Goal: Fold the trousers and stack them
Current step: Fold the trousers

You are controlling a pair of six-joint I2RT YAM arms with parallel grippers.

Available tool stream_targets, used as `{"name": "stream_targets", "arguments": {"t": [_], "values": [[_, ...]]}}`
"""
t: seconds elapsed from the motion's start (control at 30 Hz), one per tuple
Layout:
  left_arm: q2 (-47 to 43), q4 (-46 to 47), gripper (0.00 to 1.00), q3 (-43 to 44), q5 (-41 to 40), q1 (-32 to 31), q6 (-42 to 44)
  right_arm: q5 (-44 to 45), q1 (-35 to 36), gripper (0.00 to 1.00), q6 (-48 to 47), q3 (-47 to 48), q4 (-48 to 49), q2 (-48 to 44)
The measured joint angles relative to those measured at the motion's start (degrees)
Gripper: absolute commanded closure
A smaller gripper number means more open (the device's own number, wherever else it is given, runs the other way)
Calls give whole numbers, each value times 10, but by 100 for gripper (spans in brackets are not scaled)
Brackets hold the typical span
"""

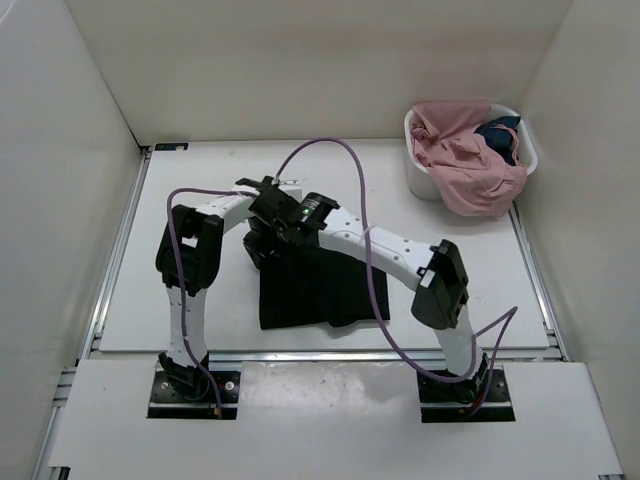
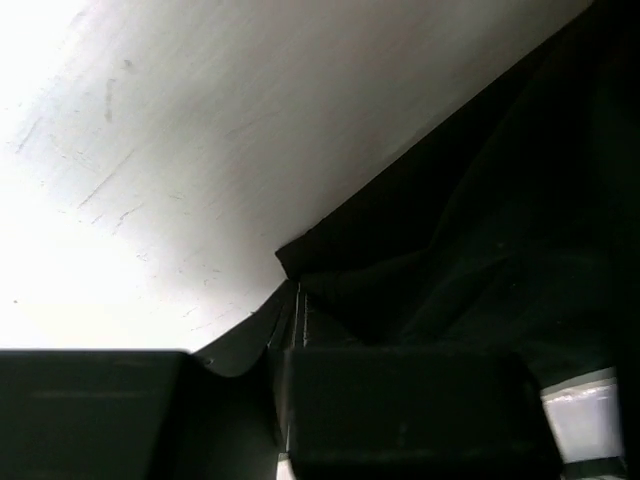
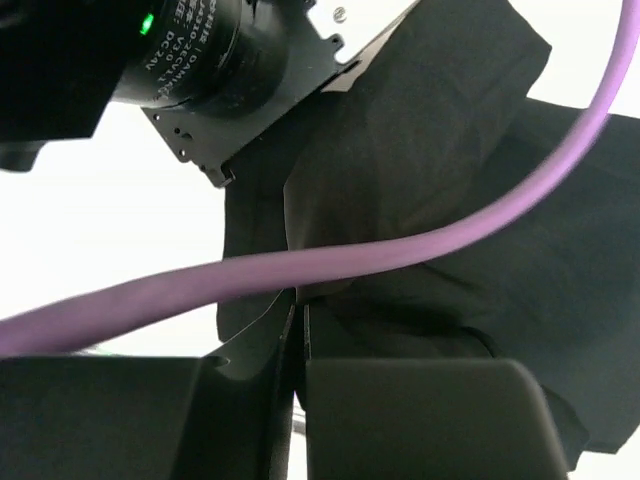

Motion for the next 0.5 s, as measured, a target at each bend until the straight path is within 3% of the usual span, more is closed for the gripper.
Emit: {"name": "stream_targets", "arguments": {"t": [0.07,0.1,0.3,0.5], "values": [[6,-7,75,9,1,6,-6,-9,-1,87,-3,15,5,25],[9,-8,66,14,0,12,-9,-15,-1,74,-7,21,8,34],[23,0,49,45,-36,76,-20,-71,-12,44,-68,50,60,71],[22,34,44,55,-106,158,-9,-144,31,43,-163,60,113,73]]}}
